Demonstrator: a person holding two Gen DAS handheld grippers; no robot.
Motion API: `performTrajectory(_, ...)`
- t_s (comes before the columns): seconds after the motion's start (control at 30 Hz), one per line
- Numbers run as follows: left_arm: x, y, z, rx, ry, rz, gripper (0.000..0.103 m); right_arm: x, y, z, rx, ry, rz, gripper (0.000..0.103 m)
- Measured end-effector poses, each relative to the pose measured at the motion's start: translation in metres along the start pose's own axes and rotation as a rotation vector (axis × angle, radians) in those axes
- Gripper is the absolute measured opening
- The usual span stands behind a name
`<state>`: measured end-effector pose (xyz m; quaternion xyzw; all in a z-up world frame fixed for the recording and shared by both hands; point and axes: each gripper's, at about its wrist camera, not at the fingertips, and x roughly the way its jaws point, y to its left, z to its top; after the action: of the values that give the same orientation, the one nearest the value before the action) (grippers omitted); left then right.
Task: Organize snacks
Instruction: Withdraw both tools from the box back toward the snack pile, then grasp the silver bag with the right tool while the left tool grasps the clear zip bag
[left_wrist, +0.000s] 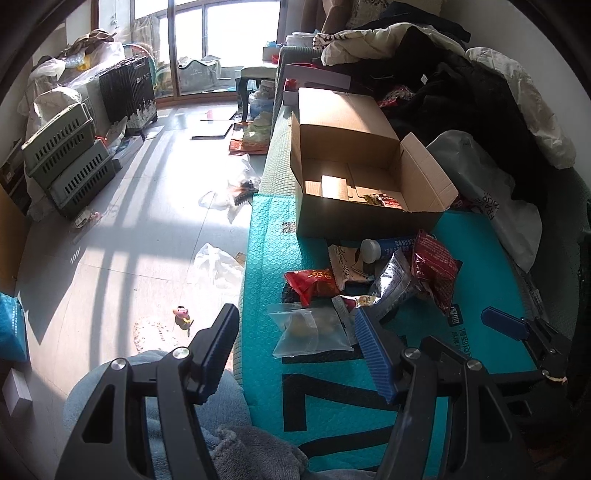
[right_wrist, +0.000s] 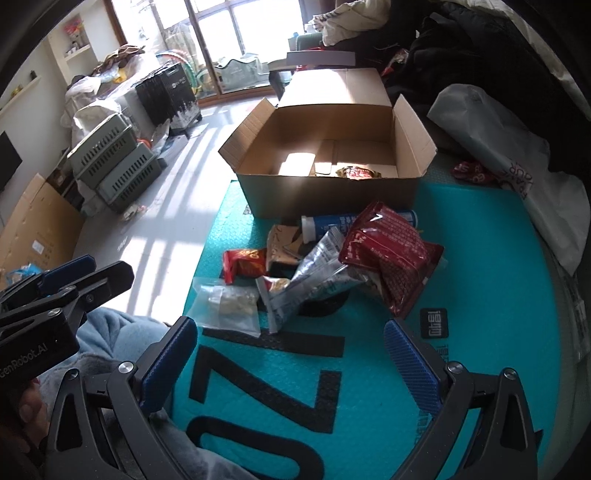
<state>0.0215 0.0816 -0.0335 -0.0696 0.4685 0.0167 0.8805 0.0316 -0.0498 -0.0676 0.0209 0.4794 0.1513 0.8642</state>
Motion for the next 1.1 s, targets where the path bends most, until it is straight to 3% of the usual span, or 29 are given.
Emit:
performTrajectory(0.47,0.036,0.022,-0.011,-0.085,0.089,0.049,0.064,0.055,-0.008,0.008,0.054,0.062,-0.009,0.102)
performTrajectory(0.63,0.052,0.029,-0.009,-0.102,0.116,0.056,0.064,0.077,-0.015,0.02,0.087,0.091,-0.009,0.098)
performTrajectory(0.93,0.077,0.037,-0.01,-0.15,0.173,0.017,0.064,0.112,-0.028,0.034,0.185,0.129,-0.007,0.08)
performTrajectory(1.1,0.081,0.038,-0.009,-0.153,0.179,-0.011,0.064,0.124,-0.033,0.035,0.235,0.158,0.031,0.065)
